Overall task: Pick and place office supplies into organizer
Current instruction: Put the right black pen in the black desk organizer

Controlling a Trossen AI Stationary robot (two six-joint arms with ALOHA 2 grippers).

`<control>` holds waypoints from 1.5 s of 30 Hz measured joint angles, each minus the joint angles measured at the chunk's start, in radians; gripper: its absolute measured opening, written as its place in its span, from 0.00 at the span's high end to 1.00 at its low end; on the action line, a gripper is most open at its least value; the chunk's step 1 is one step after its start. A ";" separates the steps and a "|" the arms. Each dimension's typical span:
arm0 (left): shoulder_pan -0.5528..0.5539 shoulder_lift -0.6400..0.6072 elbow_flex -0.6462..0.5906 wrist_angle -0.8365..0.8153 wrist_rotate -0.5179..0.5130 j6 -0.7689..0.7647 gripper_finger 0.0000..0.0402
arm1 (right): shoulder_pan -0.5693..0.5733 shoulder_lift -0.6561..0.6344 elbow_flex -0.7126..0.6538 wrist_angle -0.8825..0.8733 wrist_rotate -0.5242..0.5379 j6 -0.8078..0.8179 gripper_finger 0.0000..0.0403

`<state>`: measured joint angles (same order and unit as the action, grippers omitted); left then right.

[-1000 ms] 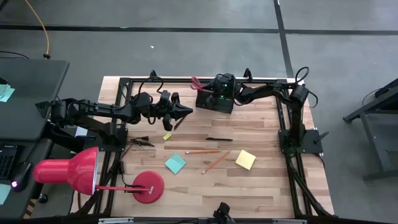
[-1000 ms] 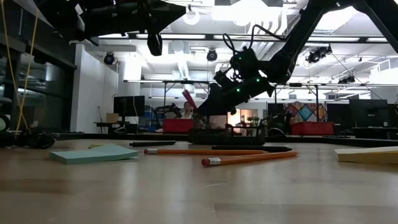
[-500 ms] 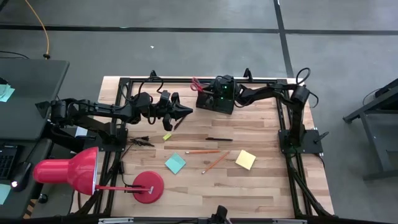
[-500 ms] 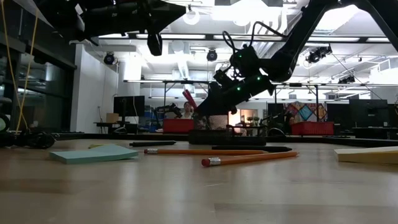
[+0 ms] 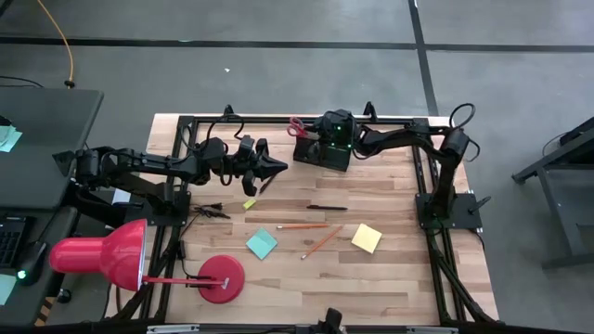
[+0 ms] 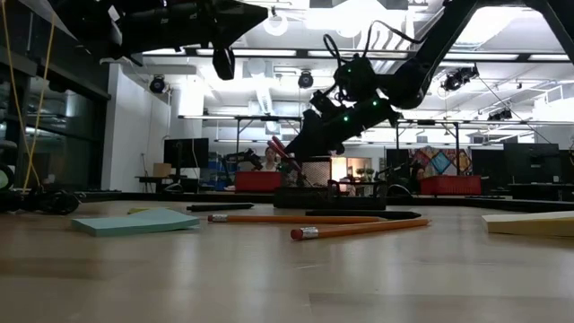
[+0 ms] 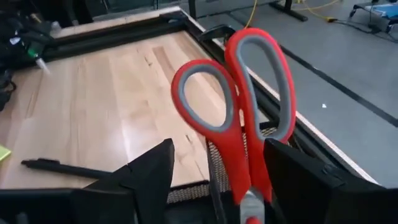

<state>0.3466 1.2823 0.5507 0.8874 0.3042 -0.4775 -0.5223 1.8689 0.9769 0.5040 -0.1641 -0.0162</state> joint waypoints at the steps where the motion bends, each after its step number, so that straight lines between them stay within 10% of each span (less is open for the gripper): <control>1: 0.000 0.000 0.000 0.000 0.000 0.000 0.98 | 0.004 -0.010 0.000 -0.012 0.000 -0.009 0.40; 20: 0.000 0.000 0.000 -0.108 -0.022 0.079 0.97 | 0.134 -0.496 0.004 -0.522 -0.012 0.283 0.40; 35: 0.000 0.000 0.000 -0.129 -0.062 0.029 0.67 | 0.266 -0.532 0.004 -0.973 -0.142 0.314 0.40; 45: 0.000 0.000 0.000 -0.130 -0.090 0.004 0.69 | 0.463 -0.532 0.004 -0.993 0.057 0.295 0.40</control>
<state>0.3470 1.2827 0.5507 0.7573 0.2143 -0.4739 -0.0588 1.3369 0.9806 -0.4889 -0.1066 0.2792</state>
